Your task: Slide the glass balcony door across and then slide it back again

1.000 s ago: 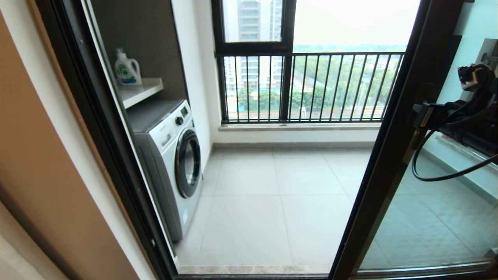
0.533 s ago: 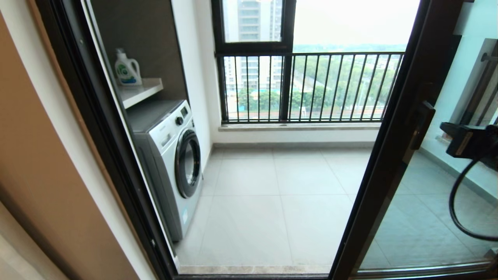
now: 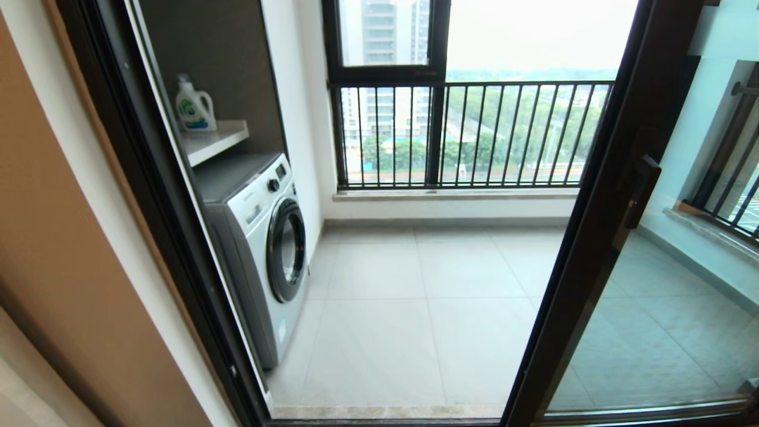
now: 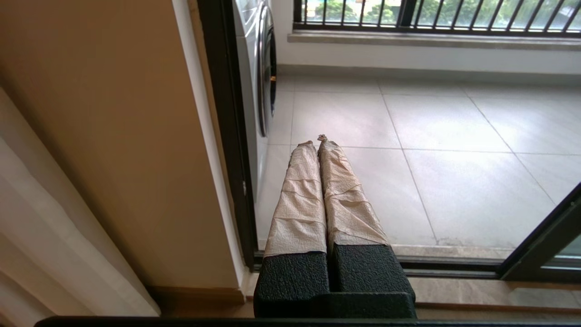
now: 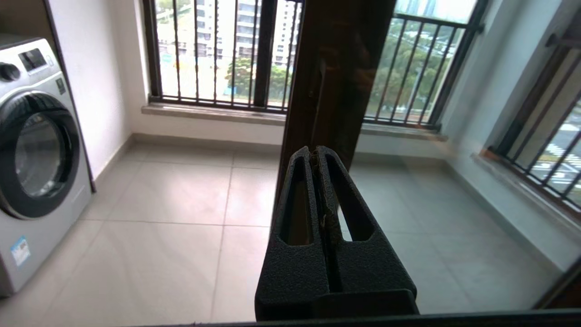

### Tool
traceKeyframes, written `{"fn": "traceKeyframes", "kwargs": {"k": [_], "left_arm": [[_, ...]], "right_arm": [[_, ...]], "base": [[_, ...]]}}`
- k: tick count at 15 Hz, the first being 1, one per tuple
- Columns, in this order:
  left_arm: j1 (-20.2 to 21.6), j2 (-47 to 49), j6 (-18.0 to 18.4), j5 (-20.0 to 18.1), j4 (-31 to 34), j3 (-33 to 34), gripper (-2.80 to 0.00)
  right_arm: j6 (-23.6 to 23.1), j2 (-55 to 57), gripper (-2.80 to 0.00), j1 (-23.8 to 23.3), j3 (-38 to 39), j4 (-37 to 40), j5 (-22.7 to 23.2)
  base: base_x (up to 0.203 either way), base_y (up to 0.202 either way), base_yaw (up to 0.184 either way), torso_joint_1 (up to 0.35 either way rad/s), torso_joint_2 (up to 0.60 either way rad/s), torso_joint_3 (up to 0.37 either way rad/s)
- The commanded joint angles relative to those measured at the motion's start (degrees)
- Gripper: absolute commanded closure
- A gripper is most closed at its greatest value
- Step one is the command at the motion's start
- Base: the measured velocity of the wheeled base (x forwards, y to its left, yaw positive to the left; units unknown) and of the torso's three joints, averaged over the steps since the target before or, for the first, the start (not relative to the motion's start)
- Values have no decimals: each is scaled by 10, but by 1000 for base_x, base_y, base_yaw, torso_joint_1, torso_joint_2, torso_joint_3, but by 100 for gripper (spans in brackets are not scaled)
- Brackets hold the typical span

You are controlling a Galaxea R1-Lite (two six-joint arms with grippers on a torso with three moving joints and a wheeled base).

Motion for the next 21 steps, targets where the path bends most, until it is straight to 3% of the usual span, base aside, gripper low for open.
{"fn": "traceKeyframes", "kwargs": {"k": [1,4,7,10,14,17,19,21], "left_arm": [[0,1,0,0,0,0,0],[0,1,0,0,0,0,0],[0,1,0,0,0,0,0],[0,1,0,0,0,0,0],[0,1,0,0,0,0,0],[0,1,0,0,0,0,0],[0,1,0,0,0,0,0],[0,1,0,0,0,0,0]], "right_arm": [[-6,-133,0,1,0,76,-14],[-22,-133,0,23,-33,165,-38],[-22,-139,0,25,-34,173,-41],[8,-138,0,34,-48,181,-45],[-16,-171,0,65,-75,251,-46],[-36,-288,0,62,-17,310,-43],[5,-301,0,61,56,324,-46],[-6,-297,0,61,106,317,-16]], "base": [[0,0,0,0,0,0],[0,0,0,0,0,0],[0,0,0,0,0,0],[0,0,0,0,0,0],[0,0,0,0,0,0],[0,0,0,0,0,0],[0,0,0,0,0,0],[0,0,0,0,0,0]]}}
